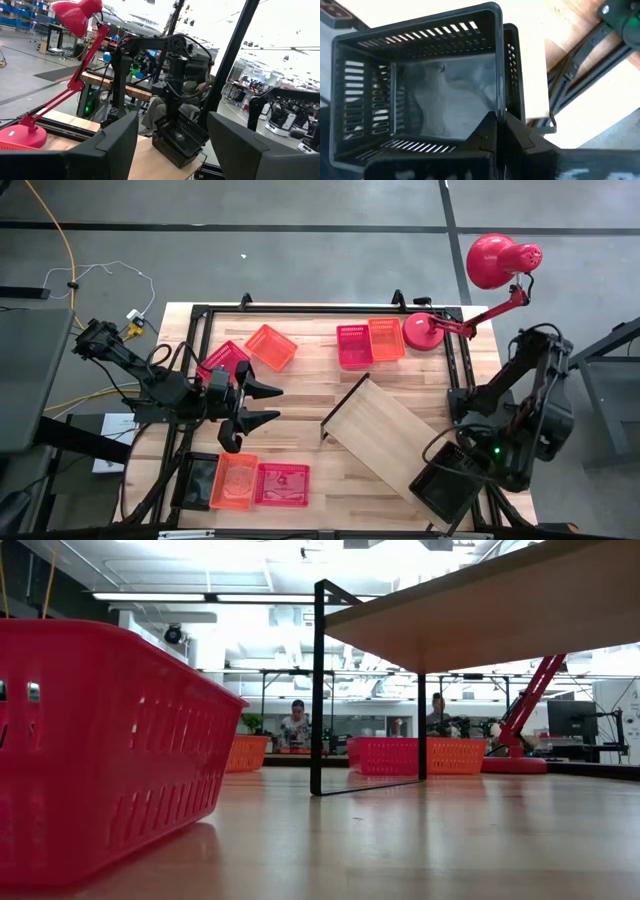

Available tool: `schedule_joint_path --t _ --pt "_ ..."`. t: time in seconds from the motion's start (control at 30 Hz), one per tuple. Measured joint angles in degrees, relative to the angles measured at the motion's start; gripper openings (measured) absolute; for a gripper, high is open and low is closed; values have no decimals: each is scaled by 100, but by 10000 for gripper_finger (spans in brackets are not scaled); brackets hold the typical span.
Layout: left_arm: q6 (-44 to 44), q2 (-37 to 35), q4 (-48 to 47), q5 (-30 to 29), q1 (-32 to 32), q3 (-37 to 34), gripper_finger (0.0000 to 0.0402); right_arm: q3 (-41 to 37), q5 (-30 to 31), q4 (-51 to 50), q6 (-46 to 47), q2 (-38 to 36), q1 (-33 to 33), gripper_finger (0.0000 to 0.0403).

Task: Stack baskets on shelf by color
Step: Stack the top black bin on the black bin on the shelf, then stack the black bin on the black bins on the shelf

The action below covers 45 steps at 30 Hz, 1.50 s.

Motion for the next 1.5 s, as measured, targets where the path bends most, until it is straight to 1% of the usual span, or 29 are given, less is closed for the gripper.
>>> schedule_joint_path --t 0.13,0.37,0.67,0.73,0.8,1.03,1.17,1.23,1.33,1.43,1.5 --pt "1 0 -1 0 0 0 225 -2 232 0 -68 139 0 0" --pt "1 0 1 2 -2 0 225 -4 463 2 -304 278 0 0" --pt "-1 0 1 2 -2 0 225 -4 497 0 -302 278 0 3" --pt "-1 0 1 2 -2 0 225 -4 497 0 -302 278 0 15" --pt "1 0 1 2 -2 0 225 -4 496 1 -302 278 0 37" --pt "1 0 1 2 -2 0 225 -4 427 2 -417 265 0 153" --pt "1 0 3 0 -2 0 225 -4 329 1 -411 215 0 198" --pt "1 0 2 0 -2 0 225 -4 376 0 -412 179 41 208" --pt "1 0 3 0 -1 0 225 -4 728 44 -512 175 133 212" --pt "-1 0 3 1 -2 0 225 -4 1192 311 -886 175 148 207" --pt "1 0 3 2 -2 0 225 -4 1652 550 -1148 175 99 202"
